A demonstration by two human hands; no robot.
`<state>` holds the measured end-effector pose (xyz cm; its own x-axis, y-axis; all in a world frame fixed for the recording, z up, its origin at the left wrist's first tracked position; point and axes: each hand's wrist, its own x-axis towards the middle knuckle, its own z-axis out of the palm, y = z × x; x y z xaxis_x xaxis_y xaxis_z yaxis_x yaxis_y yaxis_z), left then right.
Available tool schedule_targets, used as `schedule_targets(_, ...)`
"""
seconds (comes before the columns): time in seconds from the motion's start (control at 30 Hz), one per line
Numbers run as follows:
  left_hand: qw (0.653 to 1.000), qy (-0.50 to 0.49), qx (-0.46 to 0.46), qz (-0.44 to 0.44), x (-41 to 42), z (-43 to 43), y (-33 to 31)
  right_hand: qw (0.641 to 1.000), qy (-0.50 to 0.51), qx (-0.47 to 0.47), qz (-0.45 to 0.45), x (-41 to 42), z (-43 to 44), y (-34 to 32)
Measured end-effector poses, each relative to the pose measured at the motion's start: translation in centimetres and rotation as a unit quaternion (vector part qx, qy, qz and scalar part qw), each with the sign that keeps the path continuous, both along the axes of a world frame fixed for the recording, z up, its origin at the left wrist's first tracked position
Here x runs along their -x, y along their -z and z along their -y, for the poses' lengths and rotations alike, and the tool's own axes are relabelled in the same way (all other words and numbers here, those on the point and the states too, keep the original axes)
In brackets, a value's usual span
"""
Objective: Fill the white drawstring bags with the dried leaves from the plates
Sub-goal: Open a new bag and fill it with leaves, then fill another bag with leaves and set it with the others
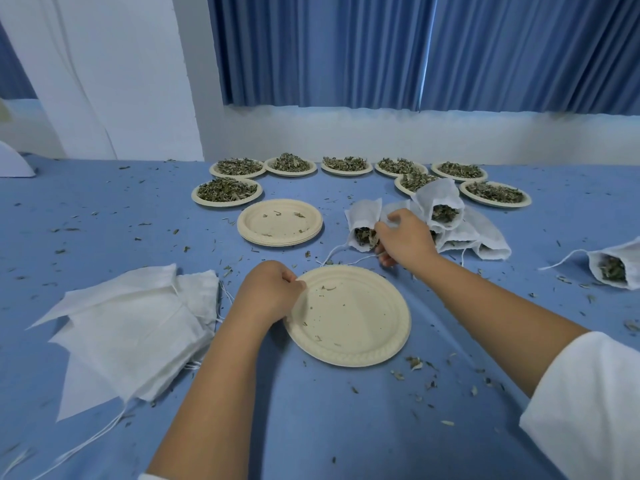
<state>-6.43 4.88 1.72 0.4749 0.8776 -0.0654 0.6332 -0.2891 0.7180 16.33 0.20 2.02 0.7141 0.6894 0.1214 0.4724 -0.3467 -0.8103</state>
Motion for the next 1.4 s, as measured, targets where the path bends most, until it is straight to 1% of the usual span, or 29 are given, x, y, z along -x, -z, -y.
schedule_targets(0.03,1.000,-0.003,-0.002,0.004,0.0,-0.1,0.0,1.000,0.002,-0.002,0.001,0.2,0.2,-0.1)
schedule_targets(0.1,1.000,-0.015,-0.003,0.015,0.1,-0.3,0.0,0.999,0.006,-0.001,0.045,0.5,0.6,-0.5)
schedule_targets(0.17,0.999,-0.031,-0.003,0.034,0.3,-0.6,0.0,0.996,-0.010,0.019,0.090,0.9,1.0,-0.8)
schedule_targets(0.2,0.998,-0.041,-0.004,0.046,0.4,-0.9,0.0,0.995,-0.028,0.039,0.090,1.2,1.1,-1.0)
schedule_targets(0.33,0.989,-0.102,-0.014,0.102,1.0,-2.0,0.3,0.981,-0.113,0.155,0.015,2.6,1.8,-1.9)
schedule_targets(0.4,0.981,-0.140,-0.017,0.132,1.2,-2.5,0.3,0.969,-0.174,0.170,-0.049,3.1,2.0,-2.2)
schedule_targets(0.47,0.971,-0.173,-0.028,0.165,1.2,-3.0,0.2,0.960,-0.216,0.135,-0.115,3.4,1.9,-2.3)
schedule_targets(0.5,0.963,-0.190,-0.032,0.189,1.2,-3.1,0.1,0.960,-0.222,0.109,-0.133,3.6,1.7,-2.3)
schedule_targets(0.57,0.939,-0.220,-0.013,0.265,1.1,-3.6,-0.1,0.968,-0.200,0.049,-0.146,3.9,0.8,-2.2)
schedule_targets(0.63,0.903,-0.240,0.033,0.355,0.8,-3.9,-0.1,0.976,-0.157,-0.005,-0.152,4.2,-0.5,-2.1)
schedule_targets(0.67,0.889,-0.244,0.050,0.385,0.7,-4.1,-0.1,0.978,-0.140,-0.022,-0.150,4.4,-1.2,-2.2)
schedule_targets(0.7,0.883,-0.242,0.054,0.398,0.6,-4.2,0.0,0.980,-0.128,-0.031,-0.147,4.7,-2.0,-2.2)
schedule_targets(0.73,0.888,-0.235,0.047,0.394,0.4,-4.3,0.1,0.982,-0.119,-0.034,-0.145,5.0,-2.9,-2.1)
schedule_targets(0.83,0.914,-0.212,0.000,0.345,-0.2,-4.7,0.6,0.983,-0.090,-0.037,-0.153,6.0,-5.6,-1.7)
schedule_targets(0.9,0.928,-0.202,-0.025,0.312,-0.6,-5.0,1.0,0.988,-0.077,-0.023,-0.135,6.6,-7.2,-1.3)
schedule_targets(0.97,0.945,-0.189,-0.046,0.264,-1.1,-5.4,1.4,0.993,-0.074,-0.005,-0.095,6.9,-8.5,-0.8)
schedule_targets(1.07,0.967,-0.171,-0.064,0.180,-1.5,-6.3,1.7,0.996,-0.079,0.034,0.000,7.0,-9.7,-0.4)
schedule_targets(1.23,0.981,-0.149,-0.080,0.091,-2.2,-7.8,2.0,0.982,-0.051,0.132,0.124,6.7,-10.9,-0.2)
schedule_targets(1.33,0.983,-0.149,-0.078,0.067,-2.5,-8.3,2.0,0.974,-0.045,0.156,0.159,6.9,-11.0,-0.3)
schedule_targets(1.4,0.981,-0.161,-0.082,0.066,-2.6,-8.4,1.8,0.971,-0.047,0.154,0.176,7.3,-10.8,-0.4)
